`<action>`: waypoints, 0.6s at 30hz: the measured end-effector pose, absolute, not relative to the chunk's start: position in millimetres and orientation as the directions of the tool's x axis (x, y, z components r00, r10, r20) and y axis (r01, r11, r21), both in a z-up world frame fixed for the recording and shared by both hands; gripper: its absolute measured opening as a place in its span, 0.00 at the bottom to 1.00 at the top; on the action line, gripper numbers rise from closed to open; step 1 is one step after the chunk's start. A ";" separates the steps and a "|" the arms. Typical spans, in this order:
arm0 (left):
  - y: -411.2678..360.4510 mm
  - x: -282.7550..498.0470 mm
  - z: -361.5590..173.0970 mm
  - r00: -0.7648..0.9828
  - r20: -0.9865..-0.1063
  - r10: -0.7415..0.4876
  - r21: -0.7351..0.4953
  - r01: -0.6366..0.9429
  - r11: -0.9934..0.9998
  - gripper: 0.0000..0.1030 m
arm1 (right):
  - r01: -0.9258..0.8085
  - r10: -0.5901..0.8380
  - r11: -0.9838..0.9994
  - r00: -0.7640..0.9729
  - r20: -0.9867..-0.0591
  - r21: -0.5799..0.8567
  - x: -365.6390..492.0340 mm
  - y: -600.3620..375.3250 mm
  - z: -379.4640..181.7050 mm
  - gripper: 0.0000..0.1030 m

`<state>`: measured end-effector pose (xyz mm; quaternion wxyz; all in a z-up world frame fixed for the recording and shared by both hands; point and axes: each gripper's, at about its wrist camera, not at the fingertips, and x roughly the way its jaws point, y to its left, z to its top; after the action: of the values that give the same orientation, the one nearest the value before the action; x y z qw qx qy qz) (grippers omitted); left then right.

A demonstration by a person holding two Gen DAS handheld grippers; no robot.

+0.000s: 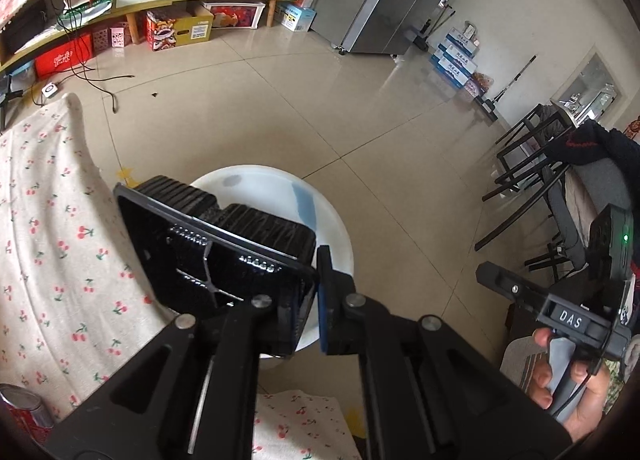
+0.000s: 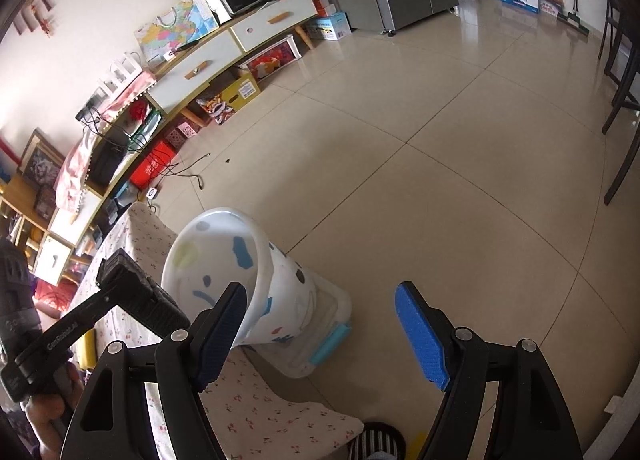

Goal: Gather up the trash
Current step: 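Lower the black crate into the white bin and open the left gripper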

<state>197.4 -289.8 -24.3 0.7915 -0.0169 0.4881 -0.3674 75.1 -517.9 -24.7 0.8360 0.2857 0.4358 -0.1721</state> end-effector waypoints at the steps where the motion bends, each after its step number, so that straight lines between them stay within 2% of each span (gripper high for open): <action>1: -290.1 197.7 -25.1 0.247 -0.760 -0.601 -0.393 0.562 0.728 0.26 | 0.537 -0.037 0.777 0.559 -0.828 0.328 75.4 -518.3 -25.3 0.76; 2: -289.4 199.6 -27.3 0.240 -0.764 -0.599 -0.400 0.553 0.731 0.52 | 0.537 -0.036 0.777 0.558 -0.829 0.328 76.4 -517.8 -25.4 0.76; 4: -286.8 199.7 -27.1 0.258 -0.758 -0.600 -0.409 0.529 0.743 0.70 | 0.534 -0.033 0.778 0.560 -0.828 0.330 76.8 -517.8 -25.5 0.76; 10: -273.2 192.4 -22.3 0.266 -0.760 -0.593 -0.409 0.515 0.754 0.72 | 0.529 -0.031 0.781 0.563 -0.826 0.332 78.3 -516.0 -23.6 0.76; 14: -253.5 184.6 -17.2 0.296 -0.773 -0.561 -0.370 0.508 0.778 0.79 | 0.527 -0.031 0.784 0.562 -0.827 0.329 79.0 -515.6 -23.9 0.77; 18: -230.3 181.0 -14.7 0.324 -0.791 -0.519 -0.332 0.486 0.808 0.80 | 0.513 -0.030 0.797 0.561 -0.827 0.319 83.0 -508.2 -19.9 0.77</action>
<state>181.0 -230.3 -14.7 0.8136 -0.0168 0.4922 -0.3091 83.0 -508.2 -19.9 0.8398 0.2747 0.4394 -0.1618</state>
